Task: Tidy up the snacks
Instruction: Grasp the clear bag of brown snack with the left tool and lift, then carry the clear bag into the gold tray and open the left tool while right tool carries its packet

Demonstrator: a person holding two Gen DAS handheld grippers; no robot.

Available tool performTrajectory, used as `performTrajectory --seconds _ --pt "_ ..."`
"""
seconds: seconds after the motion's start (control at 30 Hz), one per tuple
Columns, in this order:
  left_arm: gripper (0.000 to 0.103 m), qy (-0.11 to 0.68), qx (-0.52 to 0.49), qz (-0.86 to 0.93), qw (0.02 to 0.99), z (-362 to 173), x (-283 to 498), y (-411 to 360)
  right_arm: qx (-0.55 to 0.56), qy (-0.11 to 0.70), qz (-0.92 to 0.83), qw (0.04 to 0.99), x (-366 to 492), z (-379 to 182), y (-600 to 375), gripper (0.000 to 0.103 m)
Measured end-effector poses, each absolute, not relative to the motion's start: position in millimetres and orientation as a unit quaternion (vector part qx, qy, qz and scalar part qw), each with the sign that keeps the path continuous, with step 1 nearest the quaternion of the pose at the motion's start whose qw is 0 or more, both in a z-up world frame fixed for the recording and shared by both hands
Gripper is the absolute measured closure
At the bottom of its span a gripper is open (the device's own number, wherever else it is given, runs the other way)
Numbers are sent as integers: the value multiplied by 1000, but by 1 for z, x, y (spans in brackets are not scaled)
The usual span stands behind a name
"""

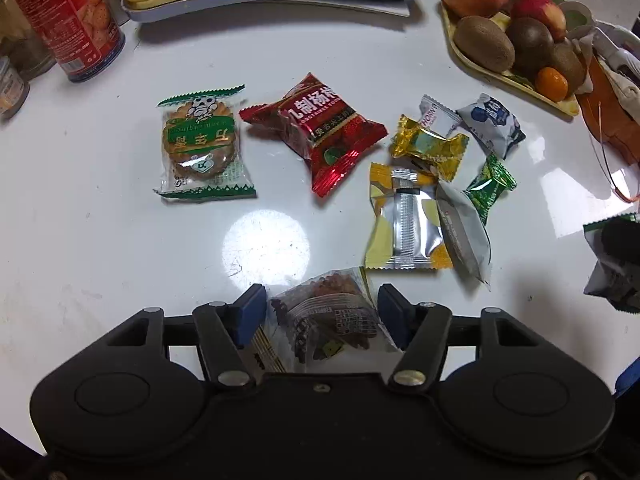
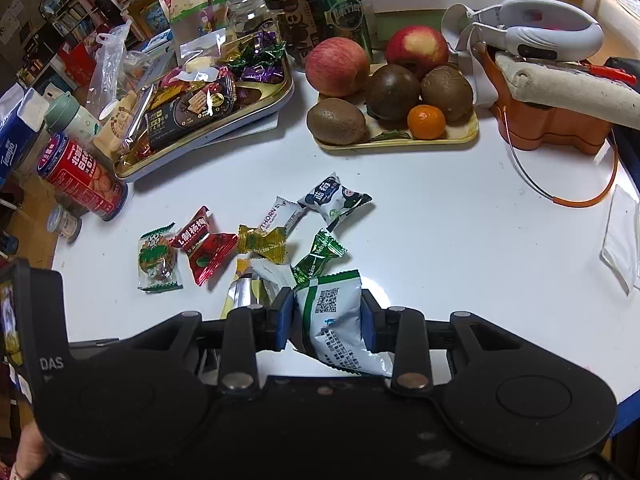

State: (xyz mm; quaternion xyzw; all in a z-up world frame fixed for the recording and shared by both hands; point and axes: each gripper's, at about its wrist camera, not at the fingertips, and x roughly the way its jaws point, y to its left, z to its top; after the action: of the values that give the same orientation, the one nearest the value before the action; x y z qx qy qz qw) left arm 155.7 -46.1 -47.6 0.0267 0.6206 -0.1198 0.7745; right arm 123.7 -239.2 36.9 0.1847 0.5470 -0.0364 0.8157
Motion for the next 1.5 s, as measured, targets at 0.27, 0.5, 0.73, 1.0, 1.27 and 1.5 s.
performTrajectory --seconds 0.27,0.5,0.73,1.0,1.27,1.5 --pt "40 610 47 -158 775 -39 146 -51 191 543 -38 817 122 40 -244 67" --pt "37 463 190 -265 824 12 112 -52 196 538 -34 819 119 44 -249 67" --pt "38 451 285 -329 779 -15 93 -56 200 542 -30 816 119 43 -247 67" --pt "37 474 323 -314 756 -44 89 -63 203 549 -26 810 119 41 -246 67" --pt "36 538 224 -267 768 -53 124 -56 210 549 -29 809 119 42 -249 67" --pt "51 591 128 -190 774 -51 144 -48 213 553 -39 805 122 38 -250 67"
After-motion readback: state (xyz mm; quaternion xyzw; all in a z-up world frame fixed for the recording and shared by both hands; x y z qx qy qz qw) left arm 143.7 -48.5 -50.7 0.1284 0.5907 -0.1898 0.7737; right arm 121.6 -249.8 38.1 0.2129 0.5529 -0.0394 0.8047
